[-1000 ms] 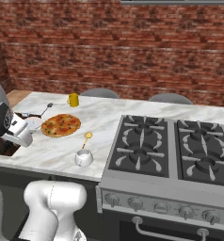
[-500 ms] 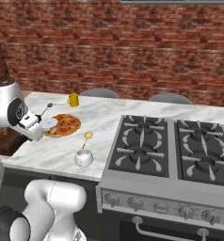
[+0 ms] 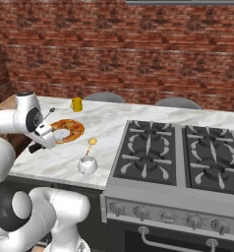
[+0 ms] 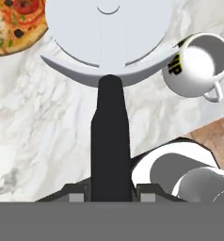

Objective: Take the pizza cutter from the drawer on the left and place it on the dining counter for cutting.

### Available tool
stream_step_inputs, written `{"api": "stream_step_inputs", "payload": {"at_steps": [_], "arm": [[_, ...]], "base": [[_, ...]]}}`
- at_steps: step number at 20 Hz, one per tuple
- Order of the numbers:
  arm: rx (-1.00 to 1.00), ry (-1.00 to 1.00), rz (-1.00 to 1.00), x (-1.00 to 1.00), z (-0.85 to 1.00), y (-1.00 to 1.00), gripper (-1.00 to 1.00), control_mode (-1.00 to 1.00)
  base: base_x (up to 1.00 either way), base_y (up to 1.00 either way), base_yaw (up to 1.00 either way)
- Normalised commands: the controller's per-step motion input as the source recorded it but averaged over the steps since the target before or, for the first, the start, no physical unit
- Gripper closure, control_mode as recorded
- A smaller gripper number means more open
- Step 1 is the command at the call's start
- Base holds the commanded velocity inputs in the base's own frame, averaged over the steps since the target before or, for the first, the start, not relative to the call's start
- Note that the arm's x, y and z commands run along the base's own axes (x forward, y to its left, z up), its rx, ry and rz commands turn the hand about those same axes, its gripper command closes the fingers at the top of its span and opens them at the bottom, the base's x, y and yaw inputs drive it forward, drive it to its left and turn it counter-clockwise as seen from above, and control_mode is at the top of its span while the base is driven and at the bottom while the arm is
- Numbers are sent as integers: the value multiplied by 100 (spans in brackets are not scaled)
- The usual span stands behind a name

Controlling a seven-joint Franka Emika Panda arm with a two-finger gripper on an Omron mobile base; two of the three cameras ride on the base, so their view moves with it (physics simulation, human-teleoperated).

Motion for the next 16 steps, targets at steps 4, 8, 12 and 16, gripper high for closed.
{"api": "stream_step_inputs", "payload": {"at_steps": [4, 8, 12, 16], "arm": [[0, 0, 0, 52, -46, 0, 100, -100], [0, 0, 0, 57, -44, 0, 100, -100], [0, 0, 0, 57, -40, 0, 100, -100], [0, 0, 0, 50, -37, 0, 100, -100]], "base": [[0, 0, 0], [0, 0, 0], [0, 0, 0], [0, 0, 0]]}}
